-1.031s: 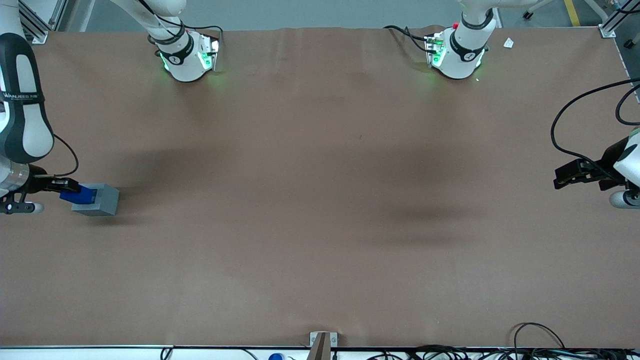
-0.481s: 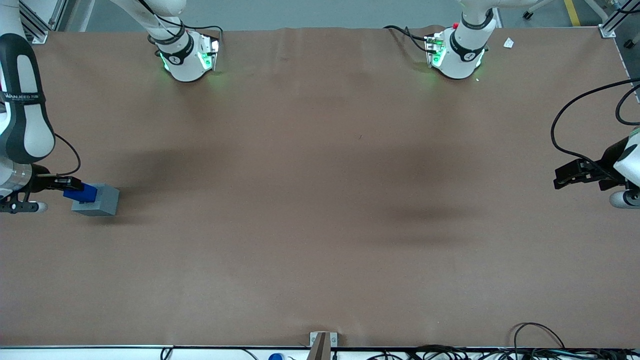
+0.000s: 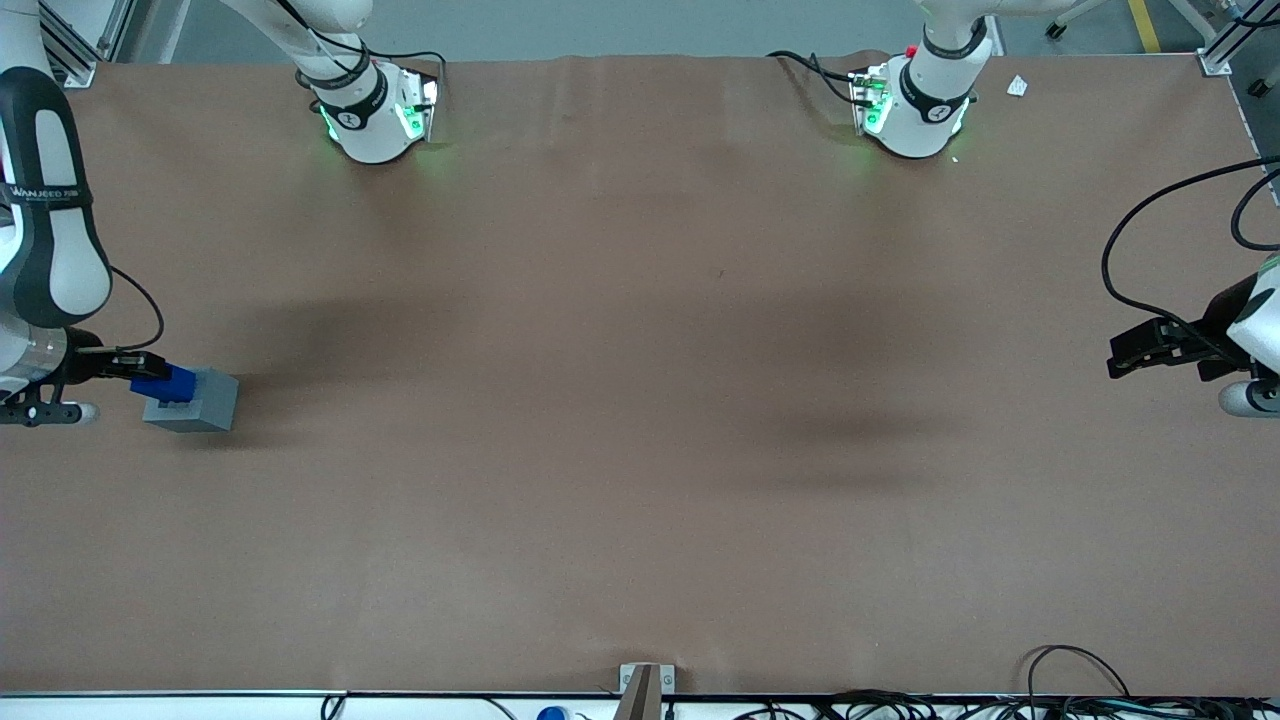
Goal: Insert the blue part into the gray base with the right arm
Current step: 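Press the blue block down into the gray base's recess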
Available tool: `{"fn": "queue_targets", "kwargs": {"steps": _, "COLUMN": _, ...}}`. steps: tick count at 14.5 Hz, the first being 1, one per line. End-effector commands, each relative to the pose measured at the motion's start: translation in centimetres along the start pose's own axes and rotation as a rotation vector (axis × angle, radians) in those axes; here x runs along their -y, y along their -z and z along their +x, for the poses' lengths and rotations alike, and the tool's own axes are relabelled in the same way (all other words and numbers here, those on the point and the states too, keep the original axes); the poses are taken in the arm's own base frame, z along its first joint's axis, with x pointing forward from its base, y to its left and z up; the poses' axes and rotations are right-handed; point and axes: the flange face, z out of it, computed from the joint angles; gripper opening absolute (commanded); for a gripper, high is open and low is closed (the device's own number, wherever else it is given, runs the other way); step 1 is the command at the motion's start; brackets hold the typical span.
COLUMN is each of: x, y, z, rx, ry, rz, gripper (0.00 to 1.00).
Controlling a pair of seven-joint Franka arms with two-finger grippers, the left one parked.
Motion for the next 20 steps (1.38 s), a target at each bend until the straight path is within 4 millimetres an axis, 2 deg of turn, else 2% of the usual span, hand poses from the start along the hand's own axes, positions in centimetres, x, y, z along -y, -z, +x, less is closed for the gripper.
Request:
{"fn": "queue_targets", "kwargs": {"steps": 1, "x": -0.2, "y": 0.1, "z": 0.3, "rx": 0.006, "ry": 0.017, "rz": -0.014, "gripper": 0.08}}
{"fn": "queue_targets", "kwargs": {"steps": 9, "x": -1.2, "y": 0.1, "z": 0.8, "rx": 0.0, "ry": 0.015, "rz": -0.027, "gripper": 0.08}}
{"fn": "queue_targets", "kwargs": {"steps": 20, "x": -0.7, "y": -0.7, "z": 1.2, "rx": 0.009, "ry": 0.017, "rz": -0.024, "gripper": 0.08}}
